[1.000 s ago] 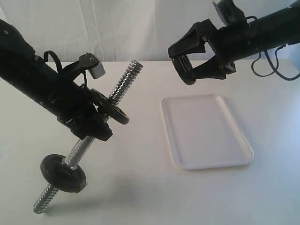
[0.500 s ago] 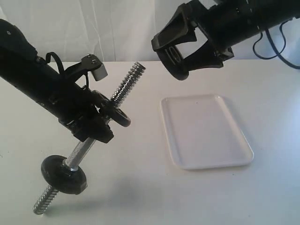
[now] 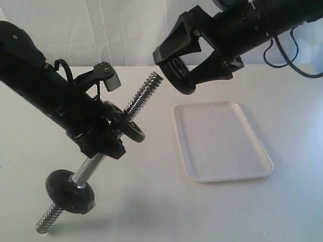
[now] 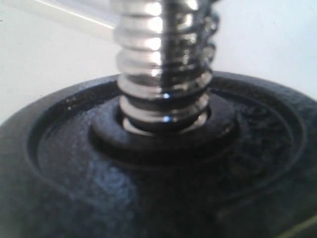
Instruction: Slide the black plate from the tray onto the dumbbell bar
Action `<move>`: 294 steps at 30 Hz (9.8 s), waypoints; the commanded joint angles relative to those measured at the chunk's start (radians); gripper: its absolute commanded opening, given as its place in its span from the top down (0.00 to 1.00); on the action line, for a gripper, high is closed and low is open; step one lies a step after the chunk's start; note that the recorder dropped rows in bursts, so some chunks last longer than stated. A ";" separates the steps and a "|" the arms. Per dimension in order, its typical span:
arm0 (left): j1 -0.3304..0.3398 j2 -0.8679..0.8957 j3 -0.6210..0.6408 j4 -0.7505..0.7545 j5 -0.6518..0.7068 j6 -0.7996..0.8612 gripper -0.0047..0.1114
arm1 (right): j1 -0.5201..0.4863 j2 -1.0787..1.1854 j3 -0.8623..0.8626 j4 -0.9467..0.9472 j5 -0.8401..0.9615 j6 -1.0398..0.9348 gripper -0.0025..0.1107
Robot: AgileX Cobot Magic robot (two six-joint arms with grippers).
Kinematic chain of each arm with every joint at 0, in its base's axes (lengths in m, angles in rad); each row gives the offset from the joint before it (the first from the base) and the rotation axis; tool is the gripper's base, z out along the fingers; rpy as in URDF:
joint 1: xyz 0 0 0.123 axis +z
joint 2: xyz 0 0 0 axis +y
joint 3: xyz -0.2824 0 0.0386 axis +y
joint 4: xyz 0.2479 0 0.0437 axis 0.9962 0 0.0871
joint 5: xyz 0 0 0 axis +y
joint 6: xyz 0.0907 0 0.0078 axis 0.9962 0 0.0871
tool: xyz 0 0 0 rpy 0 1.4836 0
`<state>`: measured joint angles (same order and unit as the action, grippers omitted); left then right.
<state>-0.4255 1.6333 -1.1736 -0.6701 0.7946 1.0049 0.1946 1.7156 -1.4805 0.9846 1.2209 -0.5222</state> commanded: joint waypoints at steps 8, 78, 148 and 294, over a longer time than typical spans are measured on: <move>-0.005 -0.059 -0.025 -0.196 0.101 0.052 0.96 | 0.014 -0.015 0.011 0.064 0.000 0.004 0.98; -0.005 -0.075 -0.025 -0.226 0.010 0.081 0.96 | 0.175 -0.056 0.015 0.060 0.000 0.018 0.98; -0.005 -0.122 -0.025 -0.231 -0.031 0.143 0.96 | 0.079 -0.066 -0.034 0.166 0.000 -0.048 0.05; -0.006 0.254 -0.166 -0.308 -0.680 -0.788 0.96 | -0.004 -1.238 0.496 -0.779 0.000 0.421 0.98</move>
<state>-0.4294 1.9411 -1.2883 -0.8996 0.1617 0.2103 0.1900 0.4796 -0.9886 0.2106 1.2291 -0.1043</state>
